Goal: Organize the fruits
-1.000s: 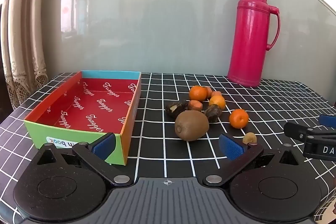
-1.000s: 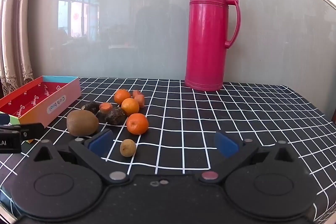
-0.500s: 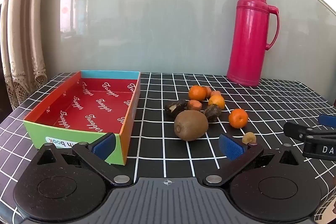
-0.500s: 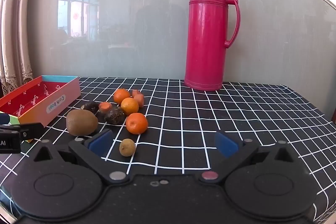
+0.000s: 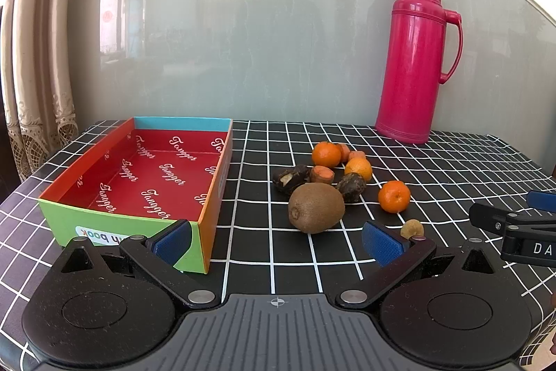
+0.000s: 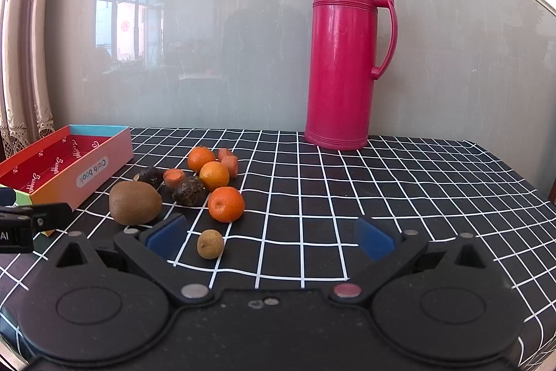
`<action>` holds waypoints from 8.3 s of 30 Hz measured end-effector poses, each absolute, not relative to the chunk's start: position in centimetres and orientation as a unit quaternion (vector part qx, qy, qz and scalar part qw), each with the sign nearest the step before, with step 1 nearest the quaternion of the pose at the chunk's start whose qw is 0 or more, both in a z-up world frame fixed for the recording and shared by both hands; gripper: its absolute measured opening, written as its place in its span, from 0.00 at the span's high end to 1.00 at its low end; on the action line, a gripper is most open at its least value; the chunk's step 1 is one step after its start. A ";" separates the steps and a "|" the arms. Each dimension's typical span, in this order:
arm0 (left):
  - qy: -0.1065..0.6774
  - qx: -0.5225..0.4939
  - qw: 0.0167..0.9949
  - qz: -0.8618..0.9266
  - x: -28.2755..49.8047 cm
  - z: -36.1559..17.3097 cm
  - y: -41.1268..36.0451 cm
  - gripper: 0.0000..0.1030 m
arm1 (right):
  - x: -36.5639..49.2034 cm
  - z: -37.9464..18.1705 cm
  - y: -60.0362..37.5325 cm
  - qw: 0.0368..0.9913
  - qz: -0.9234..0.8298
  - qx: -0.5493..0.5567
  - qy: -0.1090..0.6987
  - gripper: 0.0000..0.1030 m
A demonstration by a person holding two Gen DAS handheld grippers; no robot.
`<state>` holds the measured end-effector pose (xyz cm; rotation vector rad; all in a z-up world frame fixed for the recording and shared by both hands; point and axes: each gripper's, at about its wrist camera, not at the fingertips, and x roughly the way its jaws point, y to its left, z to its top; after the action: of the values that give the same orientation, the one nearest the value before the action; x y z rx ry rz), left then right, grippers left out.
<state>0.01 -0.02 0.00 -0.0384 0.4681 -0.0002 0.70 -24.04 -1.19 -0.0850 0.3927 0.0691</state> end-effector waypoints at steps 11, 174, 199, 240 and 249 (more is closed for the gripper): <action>0.232 -0.020 0.973 -0.002 0.1 0.0 0.0 0.00 | 0.6 -1.2 -24.0 0.979 0.035 -0.042 0.195 0.00; 0.153 -0.016 0.976 0.153 3.1 1.0 7.0 0.00 | 4.3 -1.7 -28.9 0.981 -0.040 0.022 0.187 0.00; 0.193 -0.050 0.969 0.149 1.1 0.6 13.2 0.00 | 6.7 -3.1 -15.7 0.975 0.066 -0.060 0.203 0.00; 0.203 -0.021 0.962 0.182 -2.7 0.0 19.4 0.00 | 6.9 -2.4 -6.1 0.965 0.189 -0.022 0.182 0.42; 0.208 -0.029 0.953 0.217 -4.2 -0.3 22.7 0.00 | 6.2 -3.0 -1.3 0.954 0.230 -0.036 0.191 0.42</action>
<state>-4.17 22.66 -0.29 -0.0590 0.4229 0.4411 6.25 -1.31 -2.97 -0.0738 0.3878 0.4673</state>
